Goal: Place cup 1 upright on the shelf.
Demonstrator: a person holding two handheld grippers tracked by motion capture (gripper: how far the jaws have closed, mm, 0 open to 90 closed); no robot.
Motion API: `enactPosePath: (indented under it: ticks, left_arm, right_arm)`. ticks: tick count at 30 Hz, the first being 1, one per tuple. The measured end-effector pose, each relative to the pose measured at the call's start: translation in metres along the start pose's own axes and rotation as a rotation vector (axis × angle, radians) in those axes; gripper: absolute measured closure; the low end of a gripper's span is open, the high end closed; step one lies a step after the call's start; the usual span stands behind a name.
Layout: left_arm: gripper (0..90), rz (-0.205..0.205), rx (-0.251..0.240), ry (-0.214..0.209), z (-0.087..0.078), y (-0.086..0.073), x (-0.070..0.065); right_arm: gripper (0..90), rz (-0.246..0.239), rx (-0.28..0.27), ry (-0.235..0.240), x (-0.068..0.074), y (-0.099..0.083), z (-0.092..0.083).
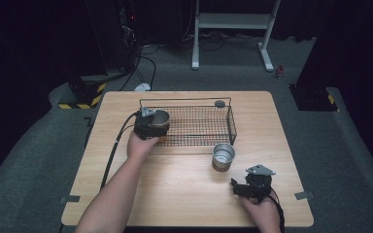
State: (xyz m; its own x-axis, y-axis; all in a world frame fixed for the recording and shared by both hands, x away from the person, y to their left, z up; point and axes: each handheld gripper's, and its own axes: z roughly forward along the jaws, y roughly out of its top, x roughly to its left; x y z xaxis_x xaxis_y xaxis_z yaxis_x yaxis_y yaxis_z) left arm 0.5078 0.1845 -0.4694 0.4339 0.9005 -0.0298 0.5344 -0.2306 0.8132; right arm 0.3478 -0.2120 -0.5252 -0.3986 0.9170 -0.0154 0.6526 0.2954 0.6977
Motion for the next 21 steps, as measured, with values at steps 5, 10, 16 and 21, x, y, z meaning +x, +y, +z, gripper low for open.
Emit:
enactPosePath:
  ticks: [5,10,16,21]
  left_arm:
    - [14.9,-0.011,-0.012,-0.009,-0.0006,0.0012,0.0005]
    - [14.9,-0.004,-0.008,-0.005,0.0006,0.0003,-0.0007]
    - [14.8,0.018,-0.002,0.008,0.0018,-0.0008,-0.0023]
    - [14.7,0.029,0.003,0.016,0.0022,-0.0014,-0.0045]
  right_arm:
    - [8.6,0.003,0.001,0.004,0.0006,0.0,0.0]
    - [8.7,0.007,0.001,0.004,0.0008,0.0001,-0.0001]
    - [8.7,0.005,0.001,0.003,0.0007,0.0001,-0.0001]
    - [8.7,0.006,0.002,0.003,0.0008,0.0001,-0.0001]
